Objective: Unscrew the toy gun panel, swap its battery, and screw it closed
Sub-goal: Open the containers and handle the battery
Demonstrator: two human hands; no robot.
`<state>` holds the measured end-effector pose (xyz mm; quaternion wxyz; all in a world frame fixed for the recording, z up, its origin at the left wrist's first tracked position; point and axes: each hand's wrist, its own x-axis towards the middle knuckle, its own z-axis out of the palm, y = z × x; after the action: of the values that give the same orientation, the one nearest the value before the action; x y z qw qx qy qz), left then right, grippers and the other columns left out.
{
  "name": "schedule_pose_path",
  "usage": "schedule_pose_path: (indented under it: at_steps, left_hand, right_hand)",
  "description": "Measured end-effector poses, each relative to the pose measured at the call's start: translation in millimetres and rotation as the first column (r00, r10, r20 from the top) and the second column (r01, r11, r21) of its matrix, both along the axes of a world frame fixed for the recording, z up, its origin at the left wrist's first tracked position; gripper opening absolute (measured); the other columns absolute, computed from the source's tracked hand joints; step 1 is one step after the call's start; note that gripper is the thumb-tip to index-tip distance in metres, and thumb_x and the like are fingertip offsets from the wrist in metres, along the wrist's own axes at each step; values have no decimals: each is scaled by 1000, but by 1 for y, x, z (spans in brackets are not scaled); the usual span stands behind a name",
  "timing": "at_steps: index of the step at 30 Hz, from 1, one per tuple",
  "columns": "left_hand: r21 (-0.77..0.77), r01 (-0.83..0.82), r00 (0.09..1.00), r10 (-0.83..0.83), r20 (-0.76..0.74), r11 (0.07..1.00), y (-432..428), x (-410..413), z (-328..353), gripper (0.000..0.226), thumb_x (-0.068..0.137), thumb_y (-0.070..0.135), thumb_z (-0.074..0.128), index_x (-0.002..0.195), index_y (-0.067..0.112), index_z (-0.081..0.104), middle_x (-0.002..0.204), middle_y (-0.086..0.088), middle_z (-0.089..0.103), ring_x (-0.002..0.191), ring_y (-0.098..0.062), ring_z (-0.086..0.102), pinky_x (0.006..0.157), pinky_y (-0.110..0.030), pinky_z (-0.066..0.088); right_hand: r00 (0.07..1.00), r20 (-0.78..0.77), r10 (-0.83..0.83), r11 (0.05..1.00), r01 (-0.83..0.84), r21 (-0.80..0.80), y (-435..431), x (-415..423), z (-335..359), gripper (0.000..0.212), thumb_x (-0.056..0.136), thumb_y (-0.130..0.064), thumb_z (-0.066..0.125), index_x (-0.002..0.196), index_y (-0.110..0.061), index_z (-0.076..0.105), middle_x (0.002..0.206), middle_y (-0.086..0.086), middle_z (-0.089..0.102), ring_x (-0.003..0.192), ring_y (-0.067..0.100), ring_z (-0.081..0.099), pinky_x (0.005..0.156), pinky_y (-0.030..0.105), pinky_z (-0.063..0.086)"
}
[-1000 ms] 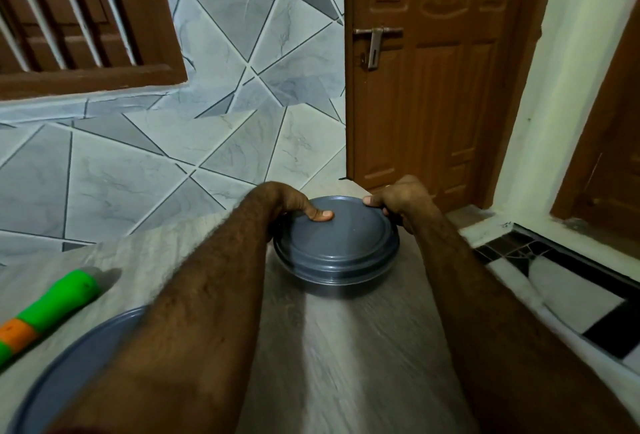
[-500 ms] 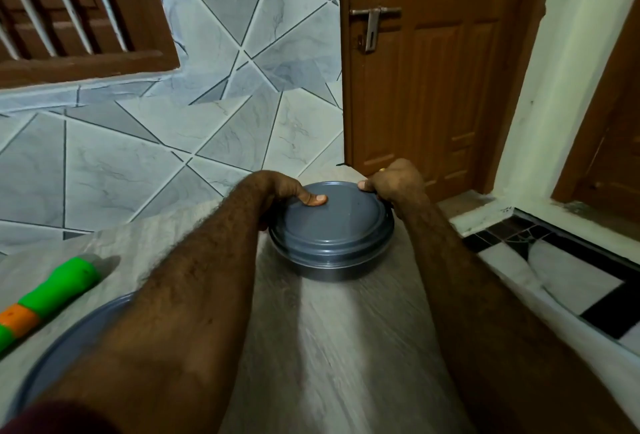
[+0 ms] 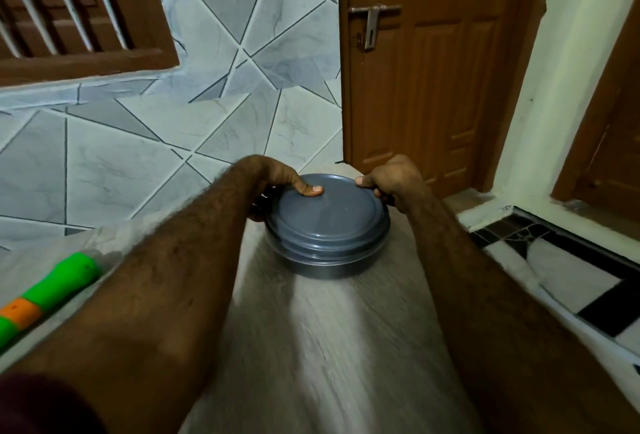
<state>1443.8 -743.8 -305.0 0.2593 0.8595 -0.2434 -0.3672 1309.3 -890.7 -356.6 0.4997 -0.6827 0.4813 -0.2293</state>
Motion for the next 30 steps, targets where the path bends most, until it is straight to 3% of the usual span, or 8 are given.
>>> schedule_pose_path:
  at_steps: [4, 8, 10, 12, 16, 19, 25, 30]
  left_hand:
    - [3, -16, 999, 16, -36, 1000, -1, 10, 1, 92, 64, 37, 89, 136, 1, 47, 122, -15, 58, 112, -32, 57, 100, -43, 49]
    - [-116, -23, 1000, 23, 2, 993, 3, 5, 2, 43, 83, 39, 75, 101, 2, 61, 89, -9, 62, 76, -22, 58, 62, -31, 48]
    - [-238, -36, 997, 19, -73, 971, 5, 8, 1, 42, 87, 38, 70, 109, 2, 64, 96, -12, 69, 84, -27, 64, 71, -38, 55]
    - [-383, -114, 981, 43, -191, 917, 8, 13, -1, 40, 90, 32, 67, 116, 2, 65, 96, -12, 73, 87, -27, 67, 81, -41, 57]
    - [-581, -382, 892, 122, -435, 719, 28, 28, 4, 17, 98, 23, 57, 106, 10, 64, 82, -5, 71, 75, -20, 64, 65, -32, 54]
    - [-615, -521, 825, 165, -541, 592, 44, 41, 5, 17, 102, 24, 48, 102, 12, 61, 82, -3, 67, 75, -19, 61, 66, -34, 51]
    - [-587, -602, 779, 235, -581, 541, 64, 44, -8, 25, 104, 20, 41, 90, 10, 59, 78, -3, 64, 71, -18, 57, 84, -35, 45]
    - [-536, -640, 750, 296, -592, 550, 71, 46, -23, 27, 103, 17, 43, 80, 12, 56, 47, -2, 63, 64, -18, 55, 69, -35, 51]
  right_hand:
    - [1000, 3, 11, 1000, -11, 9, 0, -4, 2, 20, 83, -15, 75, 72, -4, 63, 58, 4, 52, 48, 12, 42, 47, 25, 38]
    - [999, 54, 7, 999, -10, 52, 3, -9, 5, 17, 87, -12, 70, 74, -4, 64, 55, 3, 48, 43, 9, 37, 41, 20, 33]
    - [993, 119, 1, 997, -10, 77, 4, -12, 6, 18, 89, -12, 69, 73, -5, 64, 54, 2, 47, 40, 8, 35, 36, 18, 29]
    - [980, 198, -23, 992, -1, 123, 6, -16, 10, 14, 90, -12, 67, 78, -5, 67, 56, 2, 48, 41, 8, 35, 34, 17, 26]
    - [950, 303, -75, 974, 4, 226, 7, -18, 19, 14, 95, -9, 55, 85, -7, 64, 57, 3, 46, 42, 8, 35, 33, 14, 24]
    - [970, 243, -6, 976, -47, 215, 15, -9, 20, 12, 93, -4, 49, 88, -6, 60, 62, 6, 46, 43, 9, 41, 35, 14, 32]
    - [963, -30, 268, 954, -261, 150, 56, 19, 17, 15, 96, -2, 52, 84, 0, 60, 72, 13, 58, 53, 15, 57, 38, 21, 50]
    - [932, -236, 273, 960, -250, 125, 65, 36, -3, 6, 93, -3, 61, 94, 2, 64, 86, 15, 67, 79, 26, 67, 81, 39, 60]
